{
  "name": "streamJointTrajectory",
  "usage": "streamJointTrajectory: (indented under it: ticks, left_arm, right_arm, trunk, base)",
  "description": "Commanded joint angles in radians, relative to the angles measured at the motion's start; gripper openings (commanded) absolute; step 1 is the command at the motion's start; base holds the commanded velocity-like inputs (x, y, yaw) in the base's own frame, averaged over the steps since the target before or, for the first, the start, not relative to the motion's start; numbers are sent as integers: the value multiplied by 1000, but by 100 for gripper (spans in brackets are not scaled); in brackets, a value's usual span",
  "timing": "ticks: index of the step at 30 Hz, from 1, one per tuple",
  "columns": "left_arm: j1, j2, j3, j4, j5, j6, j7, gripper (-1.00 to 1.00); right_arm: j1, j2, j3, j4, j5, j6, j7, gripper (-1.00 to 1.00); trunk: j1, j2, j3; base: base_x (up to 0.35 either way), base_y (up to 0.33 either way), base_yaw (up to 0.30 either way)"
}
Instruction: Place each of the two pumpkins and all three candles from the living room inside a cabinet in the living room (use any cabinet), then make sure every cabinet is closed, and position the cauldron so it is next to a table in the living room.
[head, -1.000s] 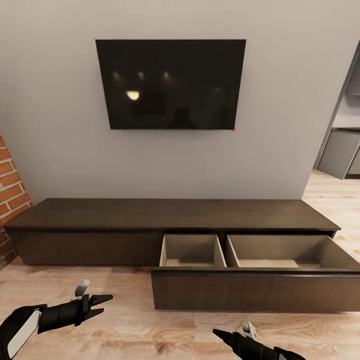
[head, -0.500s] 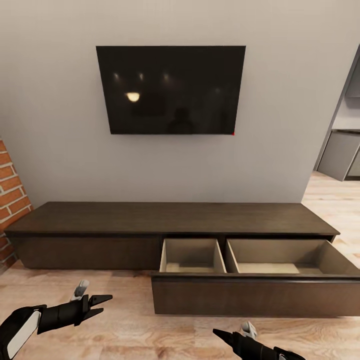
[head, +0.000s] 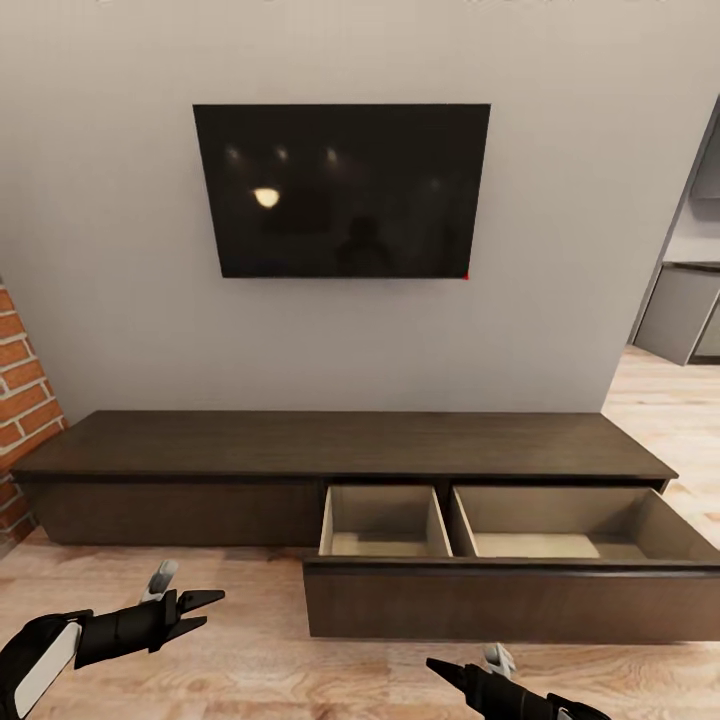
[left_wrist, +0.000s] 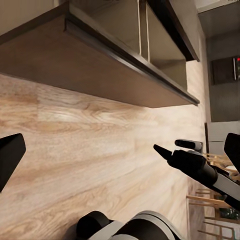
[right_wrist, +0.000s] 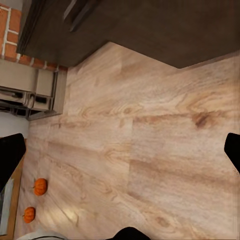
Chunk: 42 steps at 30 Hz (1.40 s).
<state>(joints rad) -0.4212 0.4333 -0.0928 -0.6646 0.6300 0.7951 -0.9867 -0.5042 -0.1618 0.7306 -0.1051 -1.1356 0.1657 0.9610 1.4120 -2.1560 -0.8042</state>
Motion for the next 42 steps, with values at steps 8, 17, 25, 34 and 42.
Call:
streamJointTrajectory:
  ticks: [8, 17, 25, 34, 42]
  left_arm:
    - [-1, 1, -4, 25, 5, 4, 3, 100]
    - [-1, 1, 1, 38, 11, 4, 136, 100]
    - [-1, 1, 4, 39, 12, 4, 167, 100]
    - [-1, 1, 4, 47, 15, 5, 168, 100]
    - [-1, 1, 3, 48, 15, 4, 168, 100]
  right_arm:
    - [0, 0, 6, 0, -11, -12, -2, 100]
    - [0, 6, 6, -1, -11, -14, -86, 100]
    - [0, 19, 6, -1, -11, -15, -123, 100]
    - [0, 21, 6, -1, -8, -43, -168, 100]
    - [0, 21, 6, -1, -7, -47, -174, 100]
  trunk:
    - [-31, 56, 24]
    - [-65, 119, 55]
    - [-96, 175, 81]
    - [-131, 238, 110]
    - [-161, 294, 135]
  base:
    - [0, 0, 0]
    - [0, 0, 80]
    - [-74, 21, 259]
    - [-293, 103, 273]
    - [-285, 87, 274]
